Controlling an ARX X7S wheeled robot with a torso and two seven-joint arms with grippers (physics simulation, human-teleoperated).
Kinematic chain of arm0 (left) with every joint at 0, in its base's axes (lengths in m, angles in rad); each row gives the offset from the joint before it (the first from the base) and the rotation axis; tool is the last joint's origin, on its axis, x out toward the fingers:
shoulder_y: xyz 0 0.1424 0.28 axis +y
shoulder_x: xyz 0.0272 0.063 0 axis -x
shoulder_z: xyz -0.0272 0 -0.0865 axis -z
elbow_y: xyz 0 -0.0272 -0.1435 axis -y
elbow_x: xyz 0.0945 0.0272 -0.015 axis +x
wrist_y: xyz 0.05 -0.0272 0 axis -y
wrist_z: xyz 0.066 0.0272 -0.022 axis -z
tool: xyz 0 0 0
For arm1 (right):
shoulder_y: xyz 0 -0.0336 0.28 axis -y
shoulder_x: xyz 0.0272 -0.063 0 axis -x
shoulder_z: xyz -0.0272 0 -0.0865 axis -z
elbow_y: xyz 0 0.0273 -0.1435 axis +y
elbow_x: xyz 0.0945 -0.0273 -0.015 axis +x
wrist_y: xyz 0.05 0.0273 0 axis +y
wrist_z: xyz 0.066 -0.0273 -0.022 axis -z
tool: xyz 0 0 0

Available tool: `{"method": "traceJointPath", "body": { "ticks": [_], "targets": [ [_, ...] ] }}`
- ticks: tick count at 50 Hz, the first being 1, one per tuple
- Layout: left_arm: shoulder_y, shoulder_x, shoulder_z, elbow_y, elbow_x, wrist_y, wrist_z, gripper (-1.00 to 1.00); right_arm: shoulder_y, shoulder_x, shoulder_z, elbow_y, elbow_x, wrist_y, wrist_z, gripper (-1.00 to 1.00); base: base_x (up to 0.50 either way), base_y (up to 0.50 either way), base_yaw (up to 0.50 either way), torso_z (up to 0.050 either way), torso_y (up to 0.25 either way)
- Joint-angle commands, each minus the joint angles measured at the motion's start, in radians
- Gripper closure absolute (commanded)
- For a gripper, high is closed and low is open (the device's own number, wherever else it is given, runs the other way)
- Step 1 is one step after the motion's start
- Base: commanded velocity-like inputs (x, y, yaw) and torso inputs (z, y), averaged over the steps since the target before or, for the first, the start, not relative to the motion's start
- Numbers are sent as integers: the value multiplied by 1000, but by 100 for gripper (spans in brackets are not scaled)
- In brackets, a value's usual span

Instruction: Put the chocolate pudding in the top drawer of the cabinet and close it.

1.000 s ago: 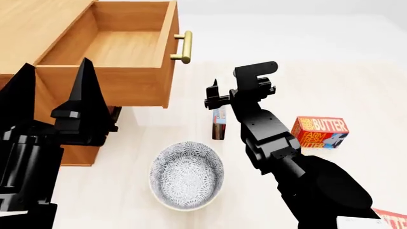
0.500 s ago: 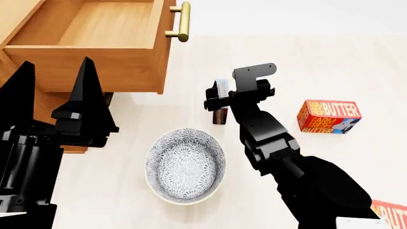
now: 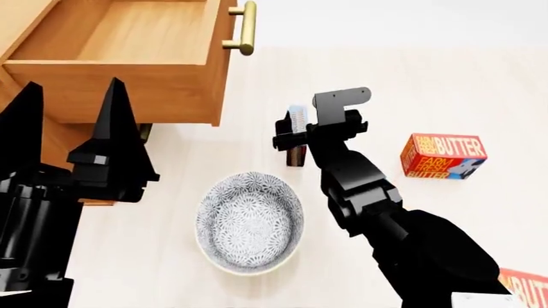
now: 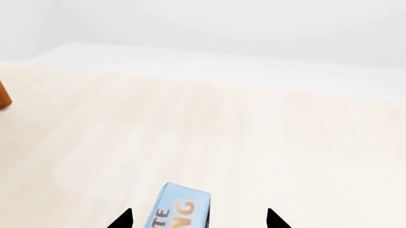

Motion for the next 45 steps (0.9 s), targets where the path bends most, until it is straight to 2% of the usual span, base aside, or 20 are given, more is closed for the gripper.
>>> {"method": "traceJointPath", "body": {
  "ticks": [1,6,27,45],
  "targets": [
    [4,-19,1,9,-5,-3,-20,-100,-2,0,-11,-4,17,2,-2,-100,0,0,0,0,-203],
    [2,-17,-10,-1,-26,-3,-35,-100,-2,0,-11,-5,11,2,-1,-100,2,0,0,0,-216],
    [9,-43,-14,15,-53,-1,-67,-100,1,0,-10,-11,7,11,9,-100,1,0,-1,0,-3],
    [11,-57,7,9,-44,10,-80,-100,74,0,-40,-77,93,218,123,-100,1,0,0,0,-2]
  ]
}}
